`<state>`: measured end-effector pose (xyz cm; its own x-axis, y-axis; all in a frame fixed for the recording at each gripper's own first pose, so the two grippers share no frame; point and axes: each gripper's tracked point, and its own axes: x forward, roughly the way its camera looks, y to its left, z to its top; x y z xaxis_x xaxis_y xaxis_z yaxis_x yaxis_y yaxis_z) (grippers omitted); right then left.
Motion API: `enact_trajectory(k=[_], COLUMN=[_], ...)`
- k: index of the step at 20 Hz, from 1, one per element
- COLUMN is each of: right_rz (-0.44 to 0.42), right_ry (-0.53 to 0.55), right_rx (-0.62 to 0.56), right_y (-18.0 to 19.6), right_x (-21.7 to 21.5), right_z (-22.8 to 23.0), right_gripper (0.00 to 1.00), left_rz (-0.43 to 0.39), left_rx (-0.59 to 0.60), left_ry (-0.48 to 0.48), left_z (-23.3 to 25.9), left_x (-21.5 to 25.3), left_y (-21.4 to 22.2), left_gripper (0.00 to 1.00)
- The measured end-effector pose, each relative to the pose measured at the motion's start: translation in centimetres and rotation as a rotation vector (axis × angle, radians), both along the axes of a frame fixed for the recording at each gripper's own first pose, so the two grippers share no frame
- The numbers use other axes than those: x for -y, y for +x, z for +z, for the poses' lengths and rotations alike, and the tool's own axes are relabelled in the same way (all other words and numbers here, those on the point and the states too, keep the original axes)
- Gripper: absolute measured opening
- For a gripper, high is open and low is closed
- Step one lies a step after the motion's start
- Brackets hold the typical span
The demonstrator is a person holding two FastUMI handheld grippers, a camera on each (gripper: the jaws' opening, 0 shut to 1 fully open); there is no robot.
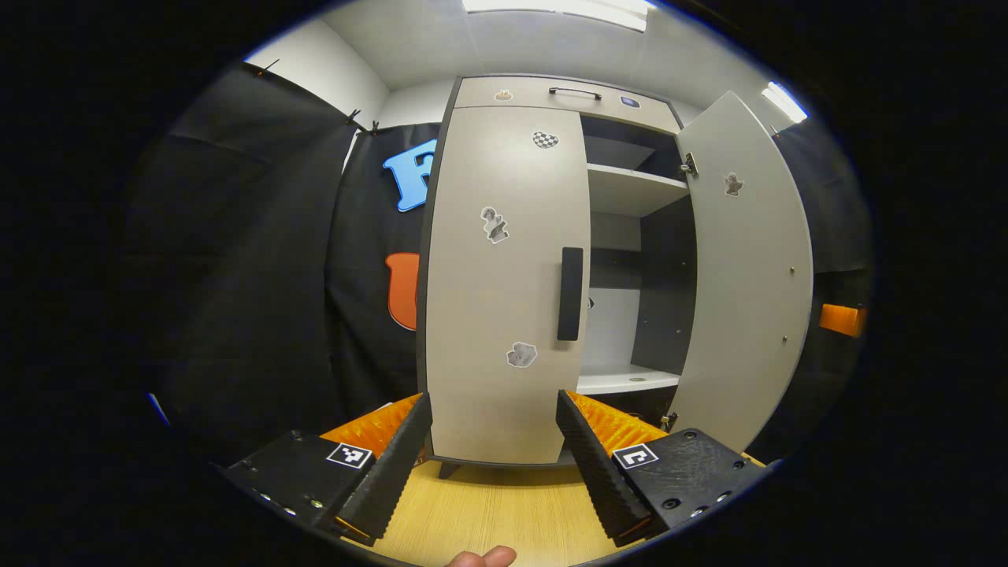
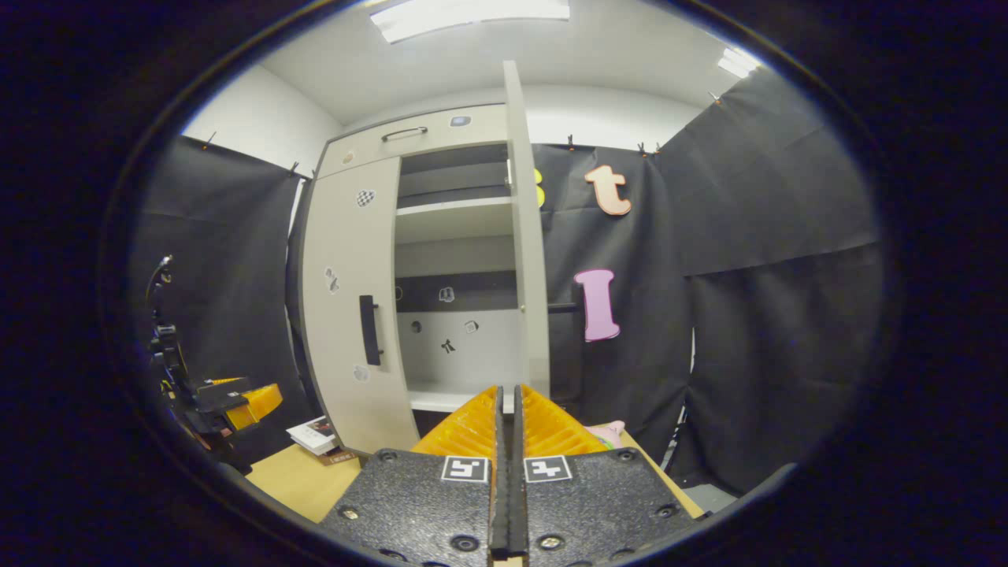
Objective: Open the right door of the double-door shoe cabinet with the right hand, and open the left door with the left hand.
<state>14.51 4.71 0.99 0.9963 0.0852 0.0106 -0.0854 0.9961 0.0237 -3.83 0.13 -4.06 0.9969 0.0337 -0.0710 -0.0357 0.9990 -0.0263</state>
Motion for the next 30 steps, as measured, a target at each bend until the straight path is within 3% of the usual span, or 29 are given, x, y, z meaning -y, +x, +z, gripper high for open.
enact_trajectory(k=[9, 10, 11, 12, 13, 14, 15, 21, 25, 28, 30], right_rz=[0.025, 0.030, 0.027, 0.011, 0.010, 0.003, 0.001, 0.039, 0.060, 0.074, 0.072], right_ry=[-0.056, -0.050, -0.045, -0.044, -0.050, -0.055, -0.051, -0.056, -0.077, -0.055, -0.035], right_rx=[-0.008, -0.009, -0.007, -0.010, -0.015, -0.023, -0.027, -0.058, -0.069, -0.091, -0.094], right_y=[1.3, 1.2, 1.3, 1.6, 1.6, 1.6, 1.7, 1.6, 1.3, 0.9, 0.7], right_x=[-1.1, -1.1, -1.1, -0.9, -0.9, -0.8, -0.7, -1.5, -1.5, -1.5, -1.3], right_z=[-0.8, -0.8, -0.7, -0.9, -1.0, -1.3, -1.5, -2.0, -2.4, -2.9, -2.9], right_gripper=[0.04, 0.09, 0.23, 0.37, 0.60, 0.70, 0.74, 0.79, 0.78, 0.78, 0.78], left_rz=[-0.001, 0.000, 0.001, -0.001, -0.003, -0.008, -0.015, -0.128, -0.149, -0.209, -0.193], left_rx=[0.017, 0.016, 0.016, 0.020, 0.023, 0.024, 0.028, 0.068, 0.111, 0.119, 0.111], left_ry=[0.019, 0.017, 0.014, 0.012, 0.011, 0.010, 0.010, -0.017, -0.011, -0.038, -0.023], left_z=[0.2, 0.2, 0.3, 0.4, 0.5, 0.6, 0.7, 3.2, 5.6, 6.3, 6.4], left_x=[0.1, 0.2, 0.1, 0.2, 0.5, 0.7, 1.0, 4.3, 5.9, 8.3, 8.6], left_y=[0.0, 0.0, 0.2, 0.3, 0.5, 0.8, 1.1, 5.8, 10.5, 14.0, 16.1], left_gripper=[0.95, 0.95, 0.95, 0.95, 0.95, 0.95, 0.95, 0.95, 0.95, 0.95, 0.95])
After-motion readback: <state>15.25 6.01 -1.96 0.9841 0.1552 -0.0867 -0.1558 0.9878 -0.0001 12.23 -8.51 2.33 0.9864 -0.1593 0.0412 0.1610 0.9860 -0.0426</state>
